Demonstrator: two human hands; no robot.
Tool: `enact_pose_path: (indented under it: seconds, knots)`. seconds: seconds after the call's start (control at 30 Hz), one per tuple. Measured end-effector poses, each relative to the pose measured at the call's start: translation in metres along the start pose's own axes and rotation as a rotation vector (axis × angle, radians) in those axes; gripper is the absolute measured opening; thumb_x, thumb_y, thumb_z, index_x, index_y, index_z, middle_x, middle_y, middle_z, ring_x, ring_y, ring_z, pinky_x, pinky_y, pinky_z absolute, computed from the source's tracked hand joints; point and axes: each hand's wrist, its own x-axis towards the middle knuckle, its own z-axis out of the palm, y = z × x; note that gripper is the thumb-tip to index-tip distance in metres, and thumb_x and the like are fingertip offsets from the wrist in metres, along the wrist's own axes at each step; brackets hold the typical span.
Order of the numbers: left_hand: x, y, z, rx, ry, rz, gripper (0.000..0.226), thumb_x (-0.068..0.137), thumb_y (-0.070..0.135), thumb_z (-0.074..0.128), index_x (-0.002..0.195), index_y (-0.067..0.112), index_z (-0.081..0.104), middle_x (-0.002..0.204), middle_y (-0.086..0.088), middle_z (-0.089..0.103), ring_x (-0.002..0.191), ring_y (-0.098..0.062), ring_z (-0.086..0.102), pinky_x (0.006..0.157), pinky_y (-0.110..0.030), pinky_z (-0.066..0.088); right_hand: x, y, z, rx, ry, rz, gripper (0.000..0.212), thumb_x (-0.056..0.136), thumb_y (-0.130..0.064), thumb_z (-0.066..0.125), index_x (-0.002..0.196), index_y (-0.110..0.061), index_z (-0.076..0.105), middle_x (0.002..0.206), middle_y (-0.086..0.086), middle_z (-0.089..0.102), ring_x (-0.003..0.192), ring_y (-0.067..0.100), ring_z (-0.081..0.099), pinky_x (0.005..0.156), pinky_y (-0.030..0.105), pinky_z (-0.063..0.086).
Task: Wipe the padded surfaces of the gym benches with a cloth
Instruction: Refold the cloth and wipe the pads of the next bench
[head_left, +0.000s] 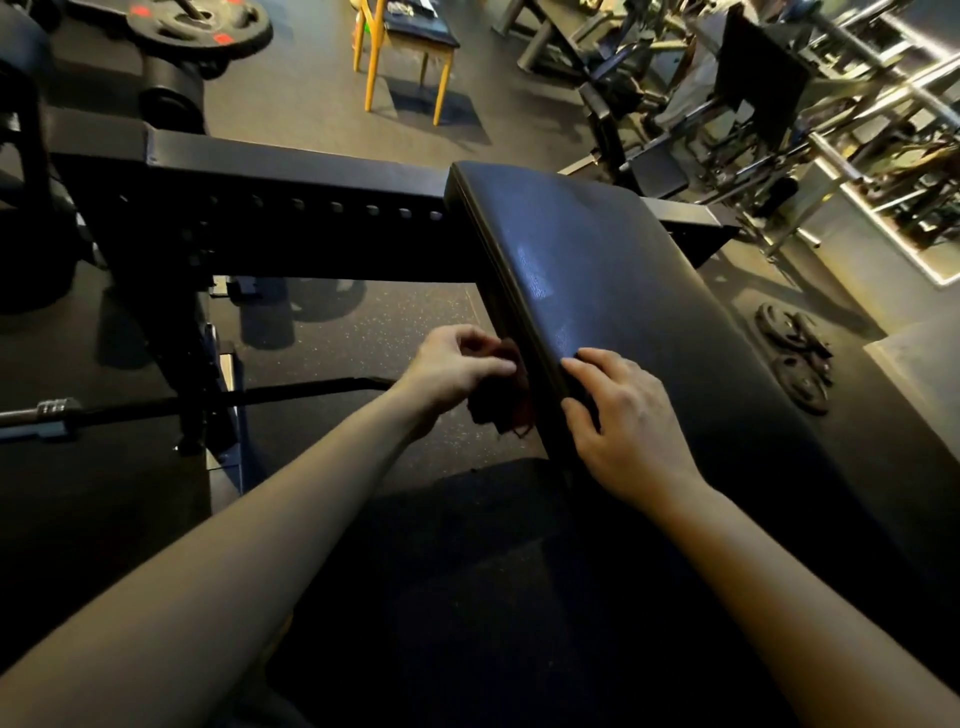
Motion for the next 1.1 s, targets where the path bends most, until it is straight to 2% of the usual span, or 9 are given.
enact_pose_path:
  seconds: [0.1, 0.23, 0.33, 0.43, 0.53, 0.73, 0.83, 0.97, 1.1]
  knots:
    - [0.009, -0.005, 0.023, -0.159, 0.238, 0.053, 0.019, 0.084, 0.011, 0.081, 0.095, 0.022, 0.069, 0.103, -0.010, 0.073, 0.096, -0.025, 0.070, 0.070, -0.032, 0.057, -0.019, 0.004, 0.006, 0.009, 0.029, -0.037, 0.048, 0.096, -0.029, 0.052, 0.141, -0.013, 0.058, 0.148, 0.008, 0.054, 0.138, 0.025, 0.047, 0.113, 0.045, 0.036]
    - [0.007, -0.016, 0.048, -0.178, 0.470, 0.183, 0.015, 0.088, 0.021, 0.077, 0.094, 0.025, 0.063, 0.098, -0.004, 0.072, 0.093, -0.021, 0.070, 0.083, -0.043, 0.062, -0.025, 0.003, 0.015, 0.121, 0.112, 0.002, 0.046, 0.099, -0.029, 0.048, 0.141, -0.013, 0.059, 0.149, 0.007, 0.053, 0.140, 0.023, 0.046, 0.118, 0.046, 0.034]
    - [-0.030, -0.026, 0.073, -0.130, 0.469, 0.271, 0.015, 0.093, 0.018, 0.073, 0.091, 0.029, 0.064, 0.089, 0.005, 0.070, 0.085, -0.011, 0.069, 0.081, -0.035, 0.060, -0.024, 0.002, 0.017, 0.160, 0.138, 0.020, 0.045, 0.100, -0.031, 0.047, 0.139, -0.013, 0.060, 0.149, 0.005, 0.054, 0.140, 0.020, 0.046, 0.119, 0.041, 0.032]
    - [-0.093, -0.051, 0.098, -0.086, 0.345, 0.326, 0.012, 0.093, 0.011, 0.072, 0.094, 0.021, 0.066, 0.086, 0.007, 0.070, 0.083, -0.006, 0.068, 0.079, -0.021, 0.052, -0.024, 0.004, 0.017, 0.236, 0.142, 0.052, 0.044, 0.101, -0.030, 0.044, 0.138, -0.015, 0.062, 0.148, 0.001, 0.055, 0.139, 0.017, 0.046, 0.118, 0.035, 0.030]
    - [-0.113, -0.062, 0.103, -0.032, 0.263, 0.367, 0.007, 0.092, 0.011, 0.072, 0.096, 0.015, 0.067, 0.088, 0.007, 0.071, 0.085, -0.008, 0.069, 0.080, -0.023, 0.054, -0.023, 0.005, 0.018, 0.284, 0.168, 0.063, 0.042, 0.101, -0.028, 0.044, 0.134, -0.014, 0.065, 0.145, 0.001, 0.058, 0.136, 0.017, 0.050, 0.117, 0.039, 0.035]
    - [-0.010, -0.028, 0.073, -0.069, 0.549, 0.244, 0.007, 0.094, 0.017, 0.070, 0.092, 0.020, 0.064, 0.089, -0.002, 0.071, 0.084, -0.018, 0.069, 0.078, -0.038, 0.062, -0.023, 0.006, 0.018, 0.368, 0.179, 0.076, 0.043, 0.101, -0.028, 0.042, 0.132, -0.013, 0.066, 0.142, 0.002, 0.060, 0.135, 0.015, 0.052, 0.115, 0.044, 0.039]
    - [-0.046, -0.038, 0.097, -0.078, 0.562, 0.274, 0.008, 0.095, 0.020, 0.069, 0.098, 0.015, 0.064, 0.088, 0.001, 0.069, 0.081, -0.015, 0.067, 0.074, -0.028, 0.055, -0.023, 0.007, 0.018, 0.417, 0.206, 0.082, 0.042, 0.100, -0.026, 0.042, 0.129, -0.011, 0.068, 0.140, 0.002, 0.062, 0.133, 0.015, 0.054, 0.114, 0.045, 0.041]
    - [-0.148, -0.071, 0.137, -0.103, 0.344, 0.370, 0.007, 0.098, 0.010, 0.067, 0.103, 0.010, 0.063, 0.090, 0.003, 0.070, 0.087, -0.012, 0.068, 0.080, -0.023, 0.053, -0.022, 0.009, 0.020, 0.437, 0.202, 0.092, 0.043, 0.098, -0.027, 0.042, 0.129, -0.012, 0.069, 0.140, 0.000, 0.063, 0.133, 0.014, 0.054, 0.114, 0.045, 0.041]
    - [-0.094, -0.050, 0.119, -0.061, 0.495, 0.342, 0.008, 0.093, 0.015, 0.066, 0.099, 0.014, 0.063, 0.088, 0.006, 0.068, 0.083, -0.003, 0.066, 0.080, -0.031, 0.054, -0.022, 0.009, 0.021, 0.421, 0.199, 0.083, 0.043, 0.094, -0.022, 0.046, 0.129, -0.012, 0.068, 0.140, 0.000, 0.062, 0.133, 0.015, 0.054, 0.114, 0.045, 0.041]
